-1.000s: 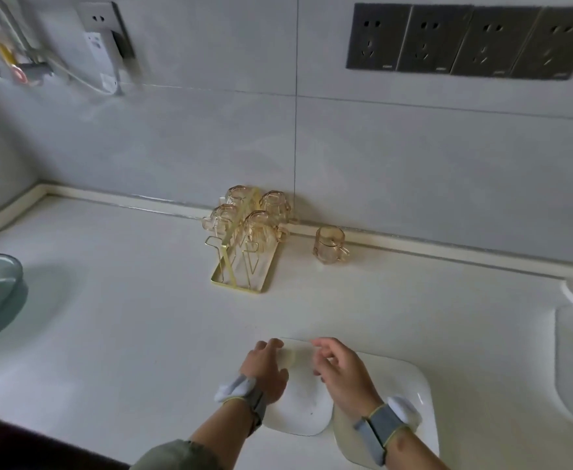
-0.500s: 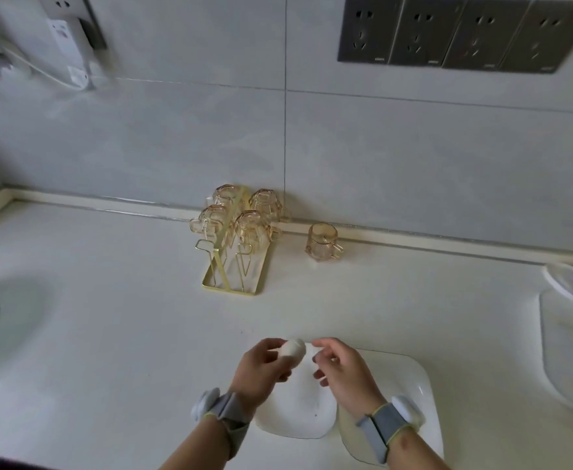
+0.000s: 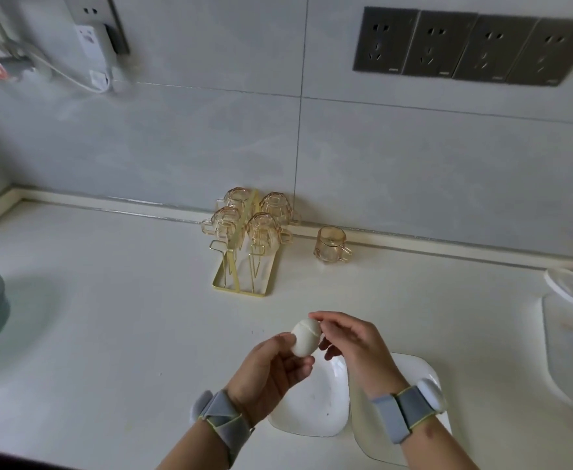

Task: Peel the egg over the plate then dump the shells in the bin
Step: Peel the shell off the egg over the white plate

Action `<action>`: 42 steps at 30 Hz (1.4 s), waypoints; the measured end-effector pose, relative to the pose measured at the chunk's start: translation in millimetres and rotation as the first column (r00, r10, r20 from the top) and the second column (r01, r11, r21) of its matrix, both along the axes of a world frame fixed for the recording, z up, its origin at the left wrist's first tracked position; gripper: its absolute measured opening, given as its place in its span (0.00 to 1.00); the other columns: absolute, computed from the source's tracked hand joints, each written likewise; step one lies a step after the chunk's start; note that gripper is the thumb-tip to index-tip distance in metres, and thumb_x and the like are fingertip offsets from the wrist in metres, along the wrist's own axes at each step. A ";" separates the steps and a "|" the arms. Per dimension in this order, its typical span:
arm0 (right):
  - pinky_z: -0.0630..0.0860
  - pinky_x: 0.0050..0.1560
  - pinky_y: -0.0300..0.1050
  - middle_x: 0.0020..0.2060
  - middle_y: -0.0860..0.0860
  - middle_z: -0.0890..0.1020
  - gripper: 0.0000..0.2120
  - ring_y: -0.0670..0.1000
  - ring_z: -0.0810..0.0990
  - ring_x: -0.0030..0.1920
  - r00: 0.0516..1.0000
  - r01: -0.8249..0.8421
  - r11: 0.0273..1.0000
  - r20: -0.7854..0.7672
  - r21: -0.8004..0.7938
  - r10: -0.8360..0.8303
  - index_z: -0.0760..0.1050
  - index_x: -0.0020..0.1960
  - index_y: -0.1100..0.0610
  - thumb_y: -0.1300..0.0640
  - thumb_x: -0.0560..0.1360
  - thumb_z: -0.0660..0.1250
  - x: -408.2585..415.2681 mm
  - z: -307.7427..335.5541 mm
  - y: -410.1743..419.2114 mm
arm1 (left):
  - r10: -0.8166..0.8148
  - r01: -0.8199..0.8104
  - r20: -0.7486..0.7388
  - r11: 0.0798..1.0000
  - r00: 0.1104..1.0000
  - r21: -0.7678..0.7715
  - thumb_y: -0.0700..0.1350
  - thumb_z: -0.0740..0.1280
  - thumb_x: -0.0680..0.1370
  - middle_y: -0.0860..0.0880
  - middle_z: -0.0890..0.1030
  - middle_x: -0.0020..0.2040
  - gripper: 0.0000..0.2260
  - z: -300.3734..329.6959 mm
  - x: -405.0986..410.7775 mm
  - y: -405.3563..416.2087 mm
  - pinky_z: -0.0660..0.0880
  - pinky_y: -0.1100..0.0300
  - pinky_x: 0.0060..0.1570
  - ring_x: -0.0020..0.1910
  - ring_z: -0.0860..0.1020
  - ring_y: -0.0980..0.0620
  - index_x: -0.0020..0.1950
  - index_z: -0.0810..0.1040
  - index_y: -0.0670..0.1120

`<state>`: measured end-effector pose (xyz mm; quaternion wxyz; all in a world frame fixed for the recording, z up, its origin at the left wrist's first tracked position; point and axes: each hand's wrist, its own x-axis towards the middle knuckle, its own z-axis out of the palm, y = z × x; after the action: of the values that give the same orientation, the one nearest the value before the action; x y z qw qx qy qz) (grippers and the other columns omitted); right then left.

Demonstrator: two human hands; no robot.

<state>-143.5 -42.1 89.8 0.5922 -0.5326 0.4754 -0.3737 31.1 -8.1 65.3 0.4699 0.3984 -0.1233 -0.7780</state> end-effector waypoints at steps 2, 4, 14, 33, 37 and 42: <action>0.78 0.38 0.41 0.38 0.49 0.84 0.10 0.50 0.81 0.38 1.000 -0.017 1.000 0.003 -0.016 0.017 0.84 0.56 0.53 0.61 0.79 0.66 0.0 2.2 -1.3 | -0.014 0.014 -0.010 1.000 1.000 0.013 0.43 0.70 0.70 0.37 0.83 0.43 0.16 0.8 1.5 -1.5 0.82 0.56 0.39 0.36 0.82 0.46 0.52 0.81 0.33; 0.78 0.38 0.41 0.39 0.49 0.84 0.10 0.50 0.81 0.38 0.999 -0.034 0.999 -0.004 -0.029 0.033 0.84 0.56 0.52 0.57 0.76 0.69 0.8 3.5 -3.1 | -0.021 0.021 -0.011 0.999 1.000 0.025 0.45 0.69 0.70 0.39 0.83 0.41 0.18 1.6 3.2 -3.3 0.82 0.56 0.38 0.35 0.83 0.47 0.54 0.80 0.33; 0.79 0.40 0.42 0.45 0.52 0.86 0.08 0.48 0.81 0.40 0.996 -0.049 0.997 -0.083 -0.062 0.043 0.84 0.55 0.51 0.58 0.77 0.70 3.3 4.1 -8.4 | -0.097 0.099 0.056 0.995 0.994 -0.026 0.42 0.63 0.79 0.36 0.82 0.46 0.09 10.4 9.2 -14.8 0.82 0.55 0.41 0.36 0.81 0.45 0.56 0.77 0.39; 0.77 0.40 0.44 0.37 0.52 0.80 0.10 0.51 0.76 0.36 0.995 -0.034 0.999 -0.092 0.020 0.036 0.83 0.58 0.55 0.58 0.78 0.69 10.8 -3.2 -9.0 | -0.119 0.120 0.099 0.993 0.988 -0.005 0.45 0.71 0.75 0.40 0.79 0.40 0.13 -0.7 20.7 -16.8 0.79 0.57 0.36 0.34 0.78 0.47 0.53 0.81 0.35; 0.76 0.38 0.44 0.36 0.54 0.80 0.09 0.51 0.75 0.34 0.992 -0.077 0.997 -0.102 -0.030 0.073 0.83 0.56 0.54 0.58 0.78 0.68 11.7 -2.9 -8.4 | -0.157 0.160 0.085 0.987 0.984 -0.022 0.48 0.70 0.73 0.39 0.80 0.42 0.18 -1.0 21.4 -15.8 0.79 0.57 0.36 0.33 0.78 0.48 0.55 0.81 0.34; 0.75 0.37 0.43 0.35 0.53 0.80 0.07 0.50 0.75 0.33 0.987 -0.071 0.996 -0.150 -0.046 0.063 0.84 0.53 0.54 0.57 0.78 0.69 13.0 -6.0 -8.1 | -0.156 0.156 0.069 0.988 0.985 0.001 0.47 0.66 0.77 0.38 0.81 0.41 0.16 -2.1 20.1 -13.3 0.79 0.58 0.35 0.33 0.77 0.49 0.54 0.81 0.34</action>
<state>-130.4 -50.2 83.8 0.5535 -0.5896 0.4904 -0.3248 51.2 -21.4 63.2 0.4041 0.4130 -0.1720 -0.7979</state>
